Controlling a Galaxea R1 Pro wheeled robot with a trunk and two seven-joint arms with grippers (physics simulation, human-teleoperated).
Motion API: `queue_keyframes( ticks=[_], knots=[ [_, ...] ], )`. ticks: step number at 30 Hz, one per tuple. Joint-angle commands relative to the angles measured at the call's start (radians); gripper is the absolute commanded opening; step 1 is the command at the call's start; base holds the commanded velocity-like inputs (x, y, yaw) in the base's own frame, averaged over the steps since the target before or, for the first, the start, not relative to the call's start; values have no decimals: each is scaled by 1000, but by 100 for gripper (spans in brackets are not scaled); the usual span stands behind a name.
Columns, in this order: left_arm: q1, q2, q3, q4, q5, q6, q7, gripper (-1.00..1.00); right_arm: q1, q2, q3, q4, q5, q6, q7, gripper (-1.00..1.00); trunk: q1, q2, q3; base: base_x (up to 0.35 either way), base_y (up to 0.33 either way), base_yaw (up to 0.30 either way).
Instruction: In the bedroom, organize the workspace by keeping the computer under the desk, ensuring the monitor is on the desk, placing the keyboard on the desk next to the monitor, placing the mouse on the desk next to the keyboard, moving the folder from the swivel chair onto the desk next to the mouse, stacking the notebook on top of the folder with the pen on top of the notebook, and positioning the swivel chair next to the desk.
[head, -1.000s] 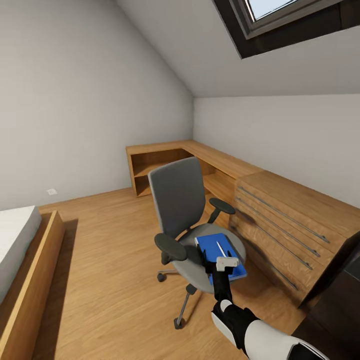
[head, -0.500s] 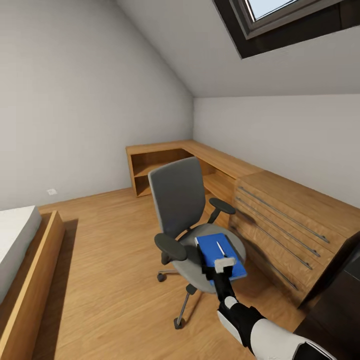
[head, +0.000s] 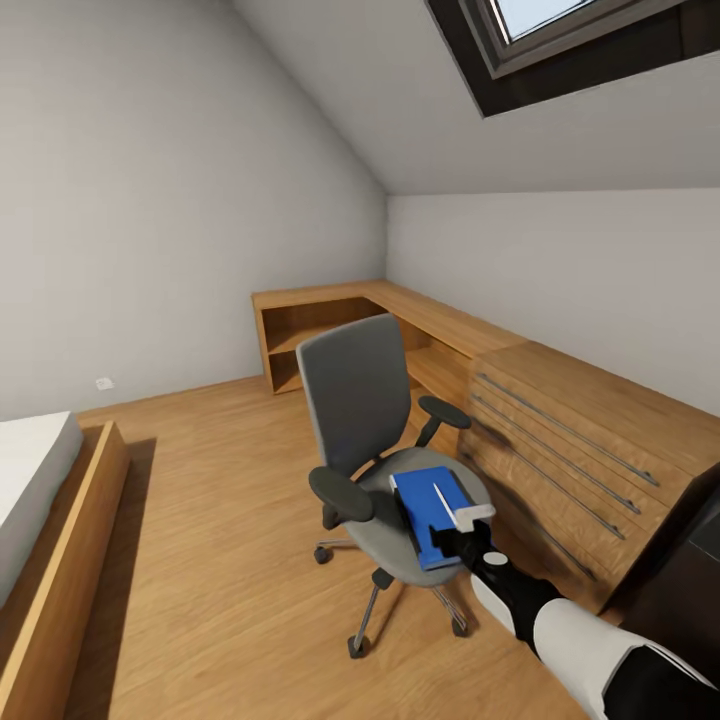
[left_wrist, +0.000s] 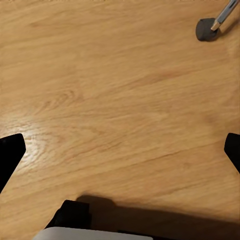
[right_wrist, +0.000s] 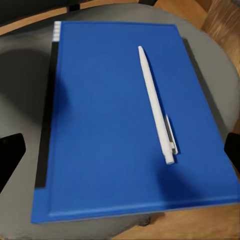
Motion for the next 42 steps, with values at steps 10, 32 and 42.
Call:
queue_keyframes(
  ticks=[10,32,42],
  knots=[
    [-1,7,-6,-1,13,-6,12,100,-10,-15,7,4,-10,24,12,100,0,0,-1,234,0,0],
    [-1,9,153,-6,17,-7,6,100,-47,-22,2,4,-58,273,13,100,0,0,-1,125,0,0],
    [-1,33,234,-148,17,-3,7,100,-56,-34,1,5,-64,282,12,100,0,0,-1,13,0,0]
  ],
)
